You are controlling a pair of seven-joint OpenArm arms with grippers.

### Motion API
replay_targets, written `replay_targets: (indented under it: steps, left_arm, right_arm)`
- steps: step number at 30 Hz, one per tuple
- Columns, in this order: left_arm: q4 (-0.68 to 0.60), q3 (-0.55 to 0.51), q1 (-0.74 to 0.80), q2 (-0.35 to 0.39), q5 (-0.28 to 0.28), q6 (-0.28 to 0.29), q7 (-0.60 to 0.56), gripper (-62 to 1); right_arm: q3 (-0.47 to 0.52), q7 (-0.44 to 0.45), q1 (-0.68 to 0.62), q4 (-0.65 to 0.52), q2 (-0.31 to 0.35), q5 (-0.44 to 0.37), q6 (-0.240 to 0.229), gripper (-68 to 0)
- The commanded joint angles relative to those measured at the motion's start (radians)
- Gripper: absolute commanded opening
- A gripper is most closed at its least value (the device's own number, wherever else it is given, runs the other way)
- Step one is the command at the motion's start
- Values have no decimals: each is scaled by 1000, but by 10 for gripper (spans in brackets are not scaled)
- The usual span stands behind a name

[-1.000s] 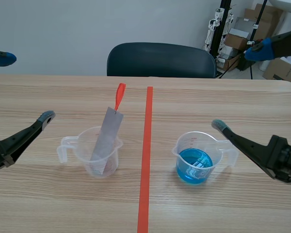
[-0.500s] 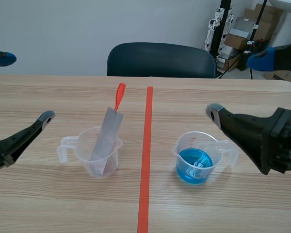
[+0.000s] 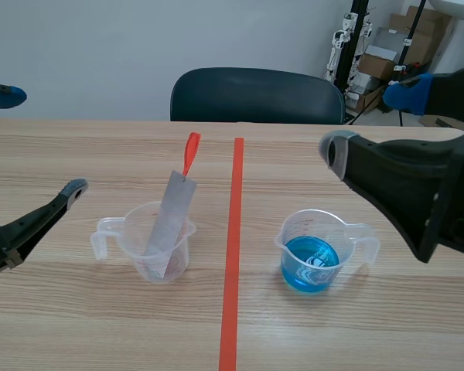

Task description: Do the redox reaction experiment. lift the metal plate out of the left beaker

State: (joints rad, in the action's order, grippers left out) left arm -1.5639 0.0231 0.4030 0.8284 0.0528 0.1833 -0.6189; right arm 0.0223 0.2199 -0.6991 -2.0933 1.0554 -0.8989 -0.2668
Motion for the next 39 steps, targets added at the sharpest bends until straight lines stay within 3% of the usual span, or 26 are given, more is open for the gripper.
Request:
replay_targets:
  steps: [1, 7, 10, 15, 21, 25, 30, 32, 36, 39]
  left_arm:
    - [-4, -9, 35, -2, 10, -5, -12, 14]
    - [0, -10, 143, -26, 10, -8, 11, 14]
    - [13, -10, 203, -72, 10, -14, 45, 14]
    - [51, -34, 304, -196, 10, -67, 71, 14]
    - [111, -127, 406, -396, 17, -112, 71, 14]
    - [180, -178, 448, -500, 18, -115, 70, 14]
    - [302, -182, 450, -572, 16, -110, 77, 14]
    - [363, -182, 450, -586, 9, -106, 15, 14]
    - [519, -182, 446, -586, 3, -58, -274, 14]
    - [630, -182, 415, -583, -61, -49, -456, 14]
  right_arm:
    - [11, 14, 1, -8, 2, -7, 5, 4]
    - [11, 14, 1, -8, 1, -40, 6, 4]
    - [11, 7, 0, -7, -14, -41, 15, 4]
    - [-1, 11, 1, -7, -41, -40, 18, 4]
    - [-3, 14, 2, -7, -69, -41, 38, 4]
    - [-5, 10, 1, -7, -69, -40, 30, 4]
    - [-13, 8, 4, -3, -69, -40, 31, 4]
    - [-17, 11, 15, -2, -70, -41, 31, 4]
    - [-59, 2, 58, 27, -86, -40, 34, 4]
    - [-120, 2, 113, 76, -97, -56, 34, 4]
